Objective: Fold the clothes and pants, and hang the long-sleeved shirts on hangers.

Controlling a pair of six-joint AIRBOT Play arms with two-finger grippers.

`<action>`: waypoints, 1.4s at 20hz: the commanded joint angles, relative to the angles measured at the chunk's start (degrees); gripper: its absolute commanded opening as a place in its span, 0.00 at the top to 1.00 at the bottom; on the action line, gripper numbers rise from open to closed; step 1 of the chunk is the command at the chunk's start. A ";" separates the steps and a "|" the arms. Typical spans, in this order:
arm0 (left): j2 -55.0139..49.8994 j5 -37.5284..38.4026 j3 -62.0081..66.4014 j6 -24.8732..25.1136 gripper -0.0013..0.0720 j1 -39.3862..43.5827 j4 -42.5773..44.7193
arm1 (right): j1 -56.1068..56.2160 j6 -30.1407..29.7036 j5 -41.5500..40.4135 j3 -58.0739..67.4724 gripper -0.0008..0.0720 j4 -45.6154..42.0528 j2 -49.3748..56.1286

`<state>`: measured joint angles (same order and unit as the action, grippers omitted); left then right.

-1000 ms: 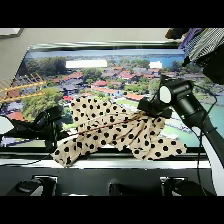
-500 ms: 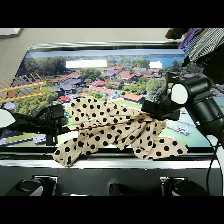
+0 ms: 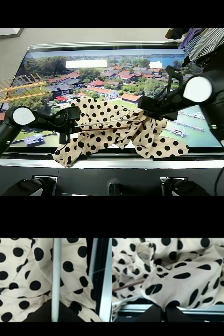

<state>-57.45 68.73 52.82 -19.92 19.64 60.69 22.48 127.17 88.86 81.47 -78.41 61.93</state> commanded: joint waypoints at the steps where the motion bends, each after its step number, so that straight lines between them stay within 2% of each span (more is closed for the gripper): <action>1: -1.22 -4.37 0.04 -0.20 0.95 0.94 -2.29 | -0.02 1.20 3.91 4.61 0.95 3.67 -0.39; 7: -4.39 -5.99 0.04 0.02 0.95 2.99 -5.77 | -0.02 1.18 2.60 4.85 0.95 3.02 0.04; 15: -8.55 -12.85 0.04 0.72 0.95 4.42 -16.94 | -0.02 0.48 0.13 4.85 0.95 1.22 0.04; 21: -9.46 -12.90 0.04 1.53 0.95 7.04 -17.73 | -0.02 0.28 -5.68 4.85 0.95 0.02 0.04; 25: -10.19 -12.90 0.04 1.57 0.95 7.23 -19.93 | -0.02 -2.99 -2.29 4.85 0.94 0.42 0.02; 28: -10.62 -12.92 0.04 2.03 0.95 7.26 -21.31 | -0.02 -6.47 2.03 4.85 0.67 0.28 -0.04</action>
<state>-67.66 55.90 52.84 -18.22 26.74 41.10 22.48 123.98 87.24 86.26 -78.00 61.93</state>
